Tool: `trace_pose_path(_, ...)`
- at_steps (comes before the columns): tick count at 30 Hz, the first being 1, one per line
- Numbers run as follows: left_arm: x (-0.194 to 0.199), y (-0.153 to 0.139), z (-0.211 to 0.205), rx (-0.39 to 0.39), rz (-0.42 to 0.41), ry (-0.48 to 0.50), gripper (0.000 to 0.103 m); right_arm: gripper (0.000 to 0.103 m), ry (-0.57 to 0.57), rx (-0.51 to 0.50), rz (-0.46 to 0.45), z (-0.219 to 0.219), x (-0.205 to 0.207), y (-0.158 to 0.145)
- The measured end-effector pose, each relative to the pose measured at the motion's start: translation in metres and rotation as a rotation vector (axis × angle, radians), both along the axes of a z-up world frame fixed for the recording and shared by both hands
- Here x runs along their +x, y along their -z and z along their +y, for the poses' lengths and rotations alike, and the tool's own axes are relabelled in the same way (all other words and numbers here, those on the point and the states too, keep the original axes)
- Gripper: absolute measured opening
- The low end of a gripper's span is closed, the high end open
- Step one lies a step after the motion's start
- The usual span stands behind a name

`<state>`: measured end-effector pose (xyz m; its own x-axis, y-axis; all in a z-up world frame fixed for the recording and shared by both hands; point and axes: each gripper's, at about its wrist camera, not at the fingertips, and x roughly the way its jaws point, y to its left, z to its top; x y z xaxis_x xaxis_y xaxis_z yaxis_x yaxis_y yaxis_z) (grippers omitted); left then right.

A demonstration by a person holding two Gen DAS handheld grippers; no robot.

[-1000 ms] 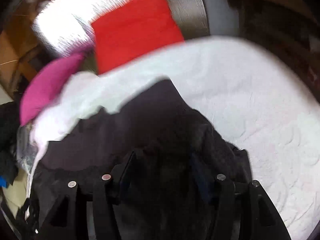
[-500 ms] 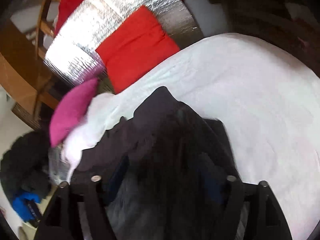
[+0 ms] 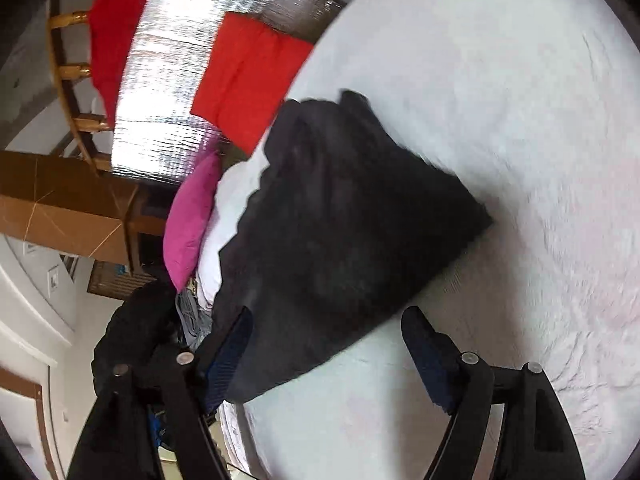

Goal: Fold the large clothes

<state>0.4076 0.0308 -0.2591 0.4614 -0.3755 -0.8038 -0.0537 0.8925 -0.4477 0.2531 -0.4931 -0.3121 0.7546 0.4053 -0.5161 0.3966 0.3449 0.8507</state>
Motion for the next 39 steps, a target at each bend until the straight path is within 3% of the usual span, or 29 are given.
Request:
trace_pose_path(5, -0.029, 0.02, -0.015, -0.113, 0.084, -0.035, 0.087, 0.08, 0.048, 0.08, 0.036, 0.004, 0.012, 0.024)
trace_pose_path(9, -0.019, 0.052, -0.026, -0.241, 0.201, -0.055, 0.087, 0.08, 0.103, 0.071, 0.069, 0.012, 0.028, 0.033)
trace_pose_path(13, -0.009, 0.045, -0.03, -0.3, 0.119, -0.093, 0.09, 0.087, 0.146, 0.042, 0.057, 0.018, 0.046, 0.03)
trace_pose_path(16, 0.0, 0.054, -0.03, -0.353, 0.123, -0.142, 0.092, 0.089, 0.188, 0.026, 0.047, 0.019, 0.055, 0.03)
trace_pose_path(19, 0.011, 0.063, -0.03, -0.408, 0.115, -0.184, 0.092, 0.097, 0.234, 0.007, 0.017, 0.017, 0.063, 0.028)
trace_pose_path(22, 0.013, 0.064, -0.027, -0.462, 0.094, -0.215, 0.092, 0.097, 0.273, -0.015, -0.018, 0.017, 0.069, 0.025)
trace_pose_path(23, 0.012, 0.065, -0.026, -0.466, 0.091, -0.225, 0.09, 0.09, 0.277, -0.026, -0.016, 0.017, 0.07, 0.024)
trace_pose_path(24, 0.009, 0.065, -0.022, -0.462, 0.089, -0.233, 0.086, 0.077, 0.281, -0.034, -0.008, 0.016, 0.068, 0.023)
trace_pose_path(26, 0.008, 0.066, -0.022, -0.433, 0.085, -0.243, 0.069, 0.059, 0.276, -0.054, 0.013, 0.015, 0.065, 0.023)
trace_pose_path(27, 0.008, 0.067, -0.025, -0.424, 0.084, -0.239, 0.066, 0.055, 0.268, -0.043, 0.008, 0.013, 0.064, 0.024)
trace_pose_path(32, 0.003, 0.052, -0.038, -0.326, 0.035, -0.208, 0.046, 0.043, 0.236, -0.179, -0.002, 0.022, 0.061, 0.003)
trace_pose_path(39, -0.013, 0.028, -0.04, -0.273, 0.009, -0.159, 0.04, 0.04, 0.195, -0.243, -0.012, 0.035, 0.037, -0.017)
